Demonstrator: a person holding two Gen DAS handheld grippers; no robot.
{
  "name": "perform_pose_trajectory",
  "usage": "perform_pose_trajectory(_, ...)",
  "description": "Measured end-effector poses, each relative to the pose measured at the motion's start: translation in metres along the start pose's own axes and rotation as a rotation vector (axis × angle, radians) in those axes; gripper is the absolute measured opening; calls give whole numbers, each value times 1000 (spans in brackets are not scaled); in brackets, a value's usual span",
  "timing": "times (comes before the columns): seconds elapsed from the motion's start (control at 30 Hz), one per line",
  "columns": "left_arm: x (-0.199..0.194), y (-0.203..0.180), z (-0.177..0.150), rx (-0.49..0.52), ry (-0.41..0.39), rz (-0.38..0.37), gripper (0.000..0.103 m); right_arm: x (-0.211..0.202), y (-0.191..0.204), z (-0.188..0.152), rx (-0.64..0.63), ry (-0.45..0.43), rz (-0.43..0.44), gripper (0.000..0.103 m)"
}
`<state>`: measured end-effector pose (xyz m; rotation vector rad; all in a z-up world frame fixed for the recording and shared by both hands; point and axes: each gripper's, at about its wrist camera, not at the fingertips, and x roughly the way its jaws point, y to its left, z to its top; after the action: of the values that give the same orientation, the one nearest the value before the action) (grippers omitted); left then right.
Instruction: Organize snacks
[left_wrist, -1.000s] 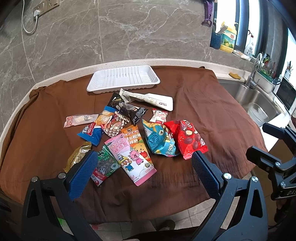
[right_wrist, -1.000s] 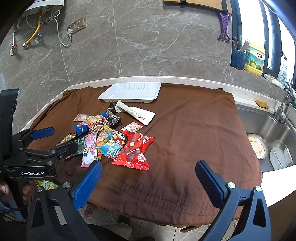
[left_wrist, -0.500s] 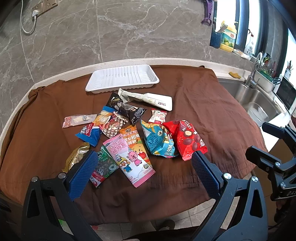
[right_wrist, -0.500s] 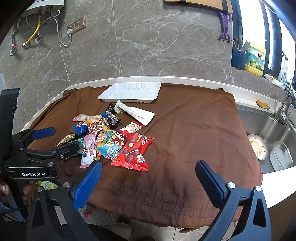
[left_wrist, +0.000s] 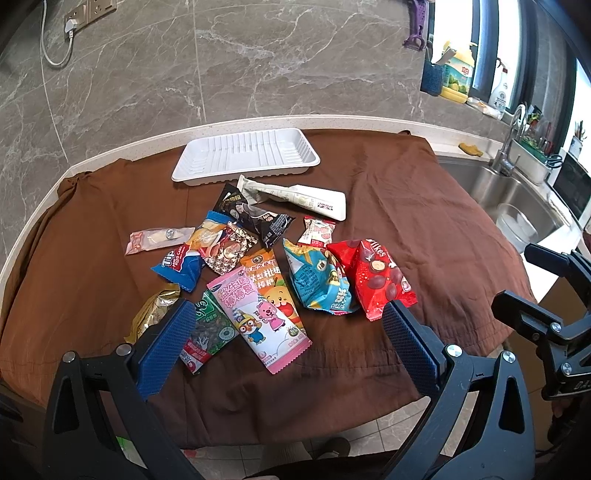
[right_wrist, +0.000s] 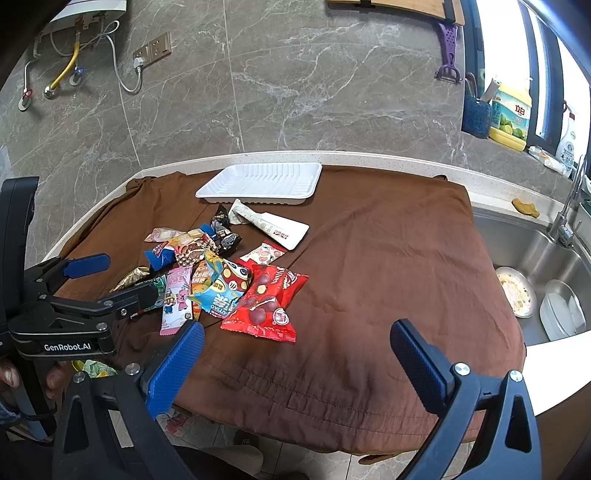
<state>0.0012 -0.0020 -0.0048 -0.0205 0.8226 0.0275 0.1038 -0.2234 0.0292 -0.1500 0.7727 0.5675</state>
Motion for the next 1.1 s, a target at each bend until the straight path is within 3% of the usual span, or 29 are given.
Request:
perform_pose_trajectory(0.6, 4, 2, -1, -4, 1, 2, 102, 5, 0, -1, 3, 8, 2, 103)
perform_pose_trajectory(1.1, 7, 15, -8, 1, 24, 27, 102, 26, -4, -4, 58, 94, 68, 103)
